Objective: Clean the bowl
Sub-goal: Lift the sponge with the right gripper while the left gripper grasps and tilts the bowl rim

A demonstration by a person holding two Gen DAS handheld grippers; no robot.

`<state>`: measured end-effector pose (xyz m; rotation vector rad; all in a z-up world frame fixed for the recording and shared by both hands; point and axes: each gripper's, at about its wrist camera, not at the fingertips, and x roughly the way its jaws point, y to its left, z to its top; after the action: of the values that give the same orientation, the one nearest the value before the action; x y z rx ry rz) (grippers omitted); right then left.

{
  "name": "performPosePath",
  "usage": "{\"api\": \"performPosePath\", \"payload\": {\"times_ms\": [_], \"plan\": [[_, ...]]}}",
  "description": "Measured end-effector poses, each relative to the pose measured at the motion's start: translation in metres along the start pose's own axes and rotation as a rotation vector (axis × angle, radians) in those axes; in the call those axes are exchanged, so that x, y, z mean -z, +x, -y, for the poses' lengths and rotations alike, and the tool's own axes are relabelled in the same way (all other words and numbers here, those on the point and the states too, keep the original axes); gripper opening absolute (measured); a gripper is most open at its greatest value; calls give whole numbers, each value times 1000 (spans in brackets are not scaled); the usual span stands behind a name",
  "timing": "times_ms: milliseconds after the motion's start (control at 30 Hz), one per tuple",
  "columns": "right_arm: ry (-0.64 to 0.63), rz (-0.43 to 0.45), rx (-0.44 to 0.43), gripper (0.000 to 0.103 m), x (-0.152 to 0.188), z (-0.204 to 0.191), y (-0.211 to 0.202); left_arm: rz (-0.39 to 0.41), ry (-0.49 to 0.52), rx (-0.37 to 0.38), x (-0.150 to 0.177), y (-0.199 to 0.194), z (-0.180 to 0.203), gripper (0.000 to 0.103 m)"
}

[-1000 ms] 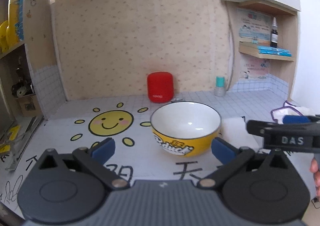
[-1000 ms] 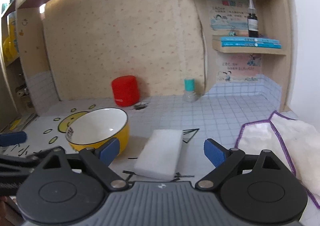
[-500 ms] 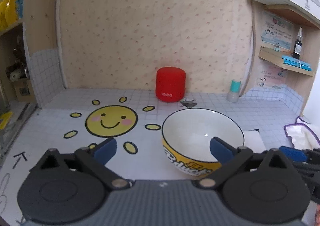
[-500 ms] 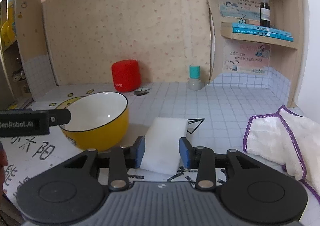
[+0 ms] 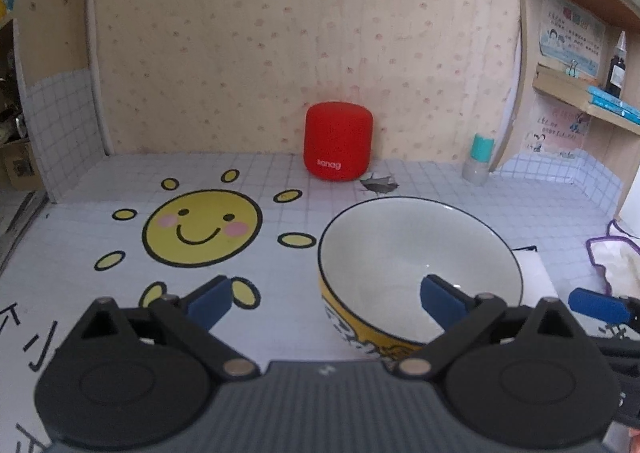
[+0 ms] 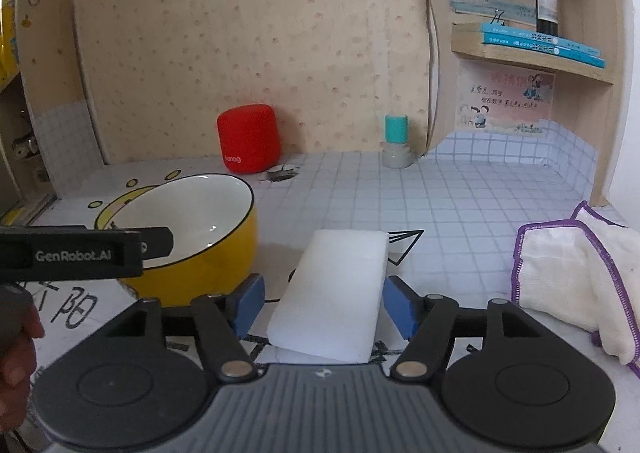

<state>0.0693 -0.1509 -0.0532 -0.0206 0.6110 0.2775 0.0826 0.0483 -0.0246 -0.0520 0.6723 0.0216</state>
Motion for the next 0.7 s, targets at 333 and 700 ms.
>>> {"api": "performPosePath", "payload": {"times_ms": [333,700], "plan": [[-19,-10,1,54,0,-2,14,-63,-72,87,-1,23,-7,94],[-35,0,-42,51,3,2,11,-69,-45,141,11,22,6,77]]}}
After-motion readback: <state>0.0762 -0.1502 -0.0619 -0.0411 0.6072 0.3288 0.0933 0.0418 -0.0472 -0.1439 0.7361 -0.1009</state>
